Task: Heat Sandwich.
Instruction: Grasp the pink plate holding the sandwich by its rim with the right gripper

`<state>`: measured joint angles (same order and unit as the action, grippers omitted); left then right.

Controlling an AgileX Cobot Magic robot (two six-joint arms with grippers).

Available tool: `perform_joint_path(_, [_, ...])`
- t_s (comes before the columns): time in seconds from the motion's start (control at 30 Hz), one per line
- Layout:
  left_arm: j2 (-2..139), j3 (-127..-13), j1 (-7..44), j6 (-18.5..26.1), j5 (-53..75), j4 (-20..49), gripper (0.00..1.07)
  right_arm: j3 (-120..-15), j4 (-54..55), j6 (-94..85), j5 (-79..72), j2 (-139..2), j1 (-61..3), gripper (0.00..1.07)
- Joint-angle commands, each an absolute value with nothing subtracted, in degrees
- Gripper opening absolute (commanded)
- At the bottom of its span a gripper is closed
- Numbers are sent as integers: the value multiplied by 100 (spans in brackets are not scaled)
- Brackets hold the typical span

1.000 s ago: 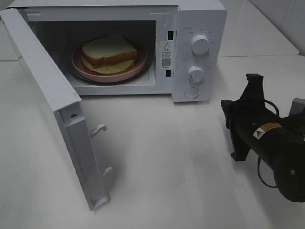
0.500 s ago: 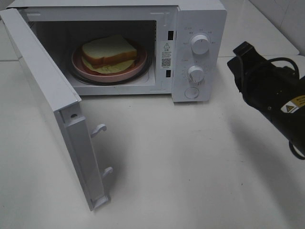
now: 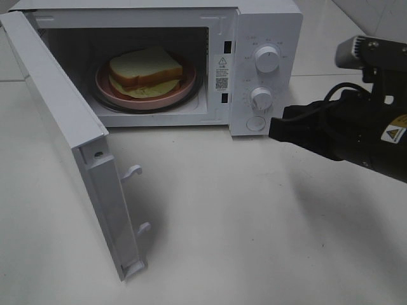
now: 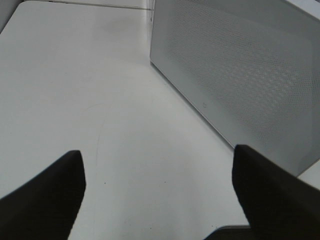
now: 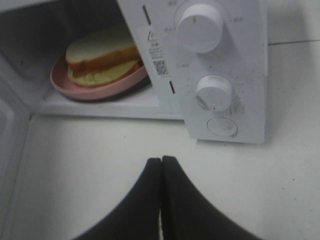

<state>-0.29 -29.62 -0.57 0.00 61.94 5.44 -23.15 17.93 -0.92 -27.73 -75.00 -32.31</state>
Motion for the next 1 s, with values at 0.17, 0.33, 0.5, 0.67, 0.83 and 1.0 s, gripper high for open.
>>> perform_joint_path(0.17, [-69,-2945,-63,0,6113,573,76,-3180,1667,-1742,-745,-7368,-3203,5])
perform_joint_path(0.33, [-69,-2945,-63,0,6113,573,76,-3885,1152,-2338,584,-7368,-3203,18])
perform_joint_path(0.5, [-69,-2945,-63,0,6113,573,76,-4521,619,-2355,1621,-7374,-3203,46])
perform_joint_path(0.67, [-69,-2945,-63,0,6113,573,76,-5013,-46,-2389,2315,-7380,-3203,68])
perform_joint_path(0.83, [-69,-2945,-63,0,6113,573,76,-5558,-533,-2727,3266,-7431,-3203,71])
perform_joint_path(1.0, [-69,-2945,-63,0,6113,573,76,-5844,-688,-3283,3776,-7511,-3203,71])
